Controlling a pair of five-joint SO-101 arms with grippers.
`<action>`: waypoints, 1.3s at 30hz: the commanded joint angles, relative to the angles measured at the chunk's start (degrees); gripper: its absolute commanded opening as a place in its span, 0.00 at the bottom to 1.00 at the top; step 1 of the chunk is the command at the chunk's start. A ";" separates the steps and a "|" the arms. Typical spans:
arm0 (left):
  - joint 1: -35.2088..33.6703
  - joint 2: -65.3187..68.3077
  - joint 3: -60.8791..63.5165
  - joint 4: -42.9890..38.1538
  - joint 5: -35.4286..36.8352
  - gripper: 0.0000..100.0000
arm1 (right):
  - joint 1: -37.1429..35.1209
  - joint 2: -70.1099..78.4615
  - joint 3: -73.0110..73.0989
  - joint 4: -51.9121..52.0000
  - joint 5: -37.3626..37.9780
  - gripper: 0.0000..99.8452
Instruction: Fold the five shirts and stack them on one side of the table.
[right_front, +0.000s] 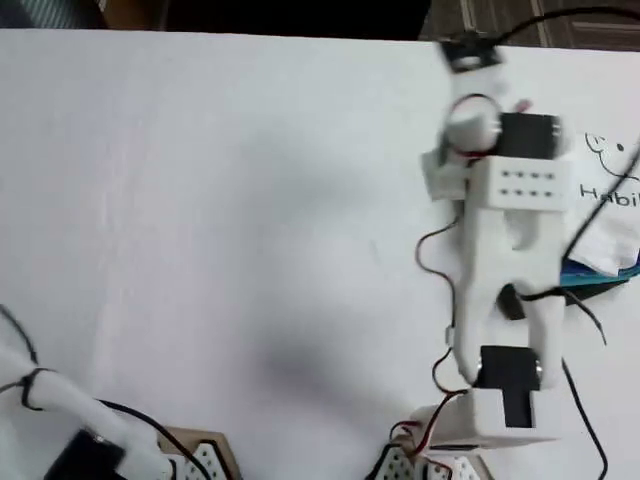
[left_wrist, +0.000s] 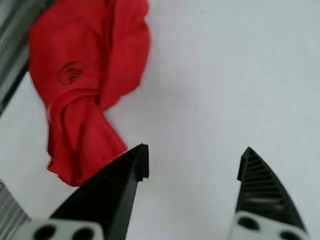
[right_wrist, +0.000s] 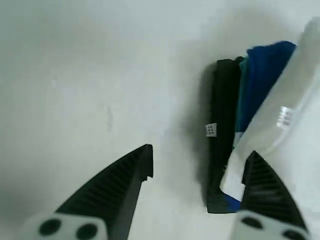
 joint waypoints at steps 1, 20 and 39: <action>-6.51 6.59 -1.01 -14.86 -2.90 0.31 | -3.74 -3.30 -2.46 0.48 -0.53 0.29; -13.19 78.15 -79.34 -3.16 -0.35 0.31 | -4.62 -3.56 9.23 0.13 0.09 0.29; -6.51 104.00 -130.77 41.76 12.22 0.03 | -4.62 -3.03 9.41 0.04 -0.44 0.29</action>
